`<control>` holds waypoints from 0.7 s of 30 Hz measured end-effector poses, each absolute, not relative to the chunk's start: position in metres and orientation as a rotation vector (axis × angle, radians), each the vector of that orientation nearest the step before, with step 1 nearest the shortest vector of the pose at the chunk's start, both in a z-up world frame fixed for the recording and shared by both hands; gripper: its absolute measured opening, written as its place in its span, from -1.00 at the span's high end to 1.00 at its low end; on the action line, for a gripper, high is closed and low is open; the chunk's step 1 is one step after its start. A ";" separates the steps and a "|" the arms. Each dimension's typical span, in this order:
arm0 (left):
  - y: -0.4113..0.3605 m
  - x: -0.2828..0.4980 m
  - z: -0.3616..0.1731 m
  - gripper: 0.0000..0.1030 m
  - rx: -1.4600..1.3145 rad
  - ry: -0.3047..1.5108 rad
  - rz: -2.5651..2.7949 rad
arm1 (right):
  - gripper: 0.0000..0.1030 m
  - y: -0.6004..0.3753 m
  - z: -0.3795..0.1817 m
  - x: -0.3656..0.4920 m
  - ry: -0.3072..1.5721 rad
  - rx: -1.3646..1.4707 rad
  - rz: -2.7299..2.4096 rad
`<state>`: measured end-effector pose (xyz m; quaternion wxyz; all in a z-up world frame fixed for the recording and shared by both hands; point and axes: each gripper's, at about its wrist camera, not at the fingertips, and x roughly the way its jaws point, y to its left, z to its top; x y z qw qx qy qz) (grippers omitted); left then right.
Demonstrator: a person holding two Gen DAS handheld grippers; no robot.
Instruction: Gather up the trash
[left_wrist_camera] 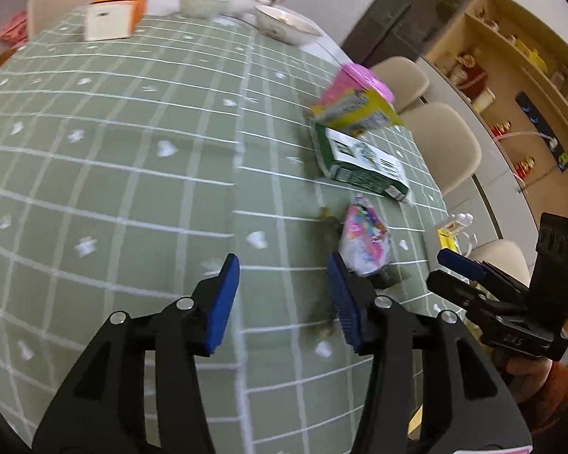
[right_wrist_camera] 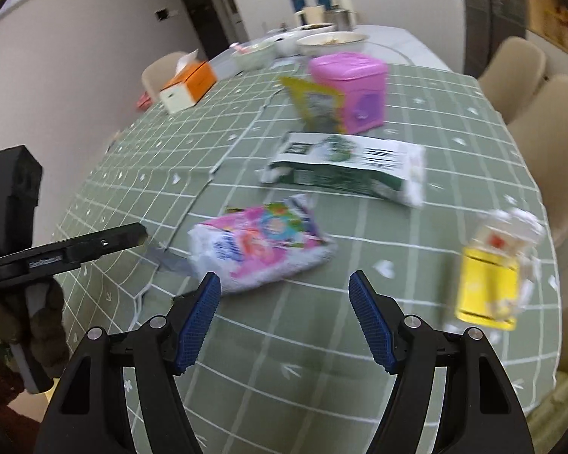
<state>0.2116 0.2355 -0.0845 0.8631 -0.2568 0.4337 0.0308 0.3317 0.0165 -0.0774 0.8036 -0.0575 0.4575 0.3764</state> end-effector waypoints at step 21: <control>0.260 0.186 -0.090 0.10 -0.606 0.896 0.119 | -0.30 -0.008 -0.091 0.341 0.988 -0.112 0.680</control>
